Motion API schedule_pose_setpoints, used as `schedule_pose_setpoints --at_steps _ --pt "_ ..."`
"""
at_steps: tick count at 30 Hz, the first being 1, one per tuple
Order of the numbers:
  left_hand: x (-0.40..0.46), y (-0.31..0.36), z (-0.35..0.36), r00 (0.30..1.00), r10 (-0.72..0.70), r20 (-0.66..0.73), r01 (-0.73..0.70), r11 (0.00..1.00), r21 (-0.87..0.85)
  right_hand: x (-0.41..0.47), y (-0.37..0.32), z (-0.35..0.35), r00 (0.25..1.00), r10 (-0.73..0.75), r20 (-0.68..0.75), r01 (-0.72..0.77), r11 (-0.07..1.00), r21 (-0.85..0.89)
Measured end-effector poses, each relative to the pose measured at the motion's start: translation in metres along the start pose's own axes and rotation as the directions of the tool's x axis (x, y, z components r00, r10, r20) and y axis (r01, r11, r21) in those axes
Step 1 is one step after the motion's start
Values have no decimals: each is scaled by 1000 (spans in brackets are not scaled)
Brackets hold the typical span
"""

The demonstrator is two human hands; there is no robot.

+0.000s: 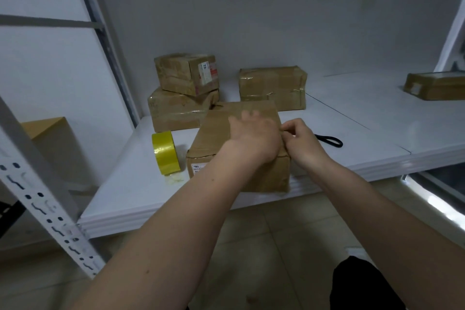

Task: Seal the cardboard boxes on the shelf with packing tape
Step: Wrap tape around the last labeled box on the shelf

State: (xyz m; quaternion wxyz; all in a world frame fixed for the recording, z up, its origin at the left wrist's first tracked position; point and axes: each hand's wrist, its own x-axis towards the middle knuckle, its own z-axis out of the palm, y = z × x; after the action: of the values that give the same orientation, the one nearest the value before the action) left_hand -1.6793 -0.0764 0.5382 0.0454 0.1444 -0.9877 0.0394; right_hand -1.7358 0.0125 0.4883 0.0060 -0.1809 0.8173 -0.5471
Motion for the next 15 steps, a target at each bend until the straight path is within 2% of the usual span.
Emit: schedule_pose_setpoints --at_steps 2,4,7,11,13,15 --pt "3 13 0 1000 -12 0 12 1000 -3 -1 1 -1 1000 -9 19 9 1000 -14" --pt "8 11 3 999 -44 -5 42 987 -158 -2 3 -3 1000 -15 21 15 1000 -10" --pt "14 -4 5 992 -119 49 129 905 -405 -2 6 -5 999 -23 22 23 1000 -7" --pt "17 -9 4 983 -157 100 186 804 -565 -2 9 -3 999 -38 10 37 998 42" --pt "21 -10 3 981 -159 112 195 760 -621 -3 9 -1 999 -35 2 34 996 79" --pt "26 -12 7 980 -167 107 198 797 -571 -4 11 1 999 -35 2 35 993 114"
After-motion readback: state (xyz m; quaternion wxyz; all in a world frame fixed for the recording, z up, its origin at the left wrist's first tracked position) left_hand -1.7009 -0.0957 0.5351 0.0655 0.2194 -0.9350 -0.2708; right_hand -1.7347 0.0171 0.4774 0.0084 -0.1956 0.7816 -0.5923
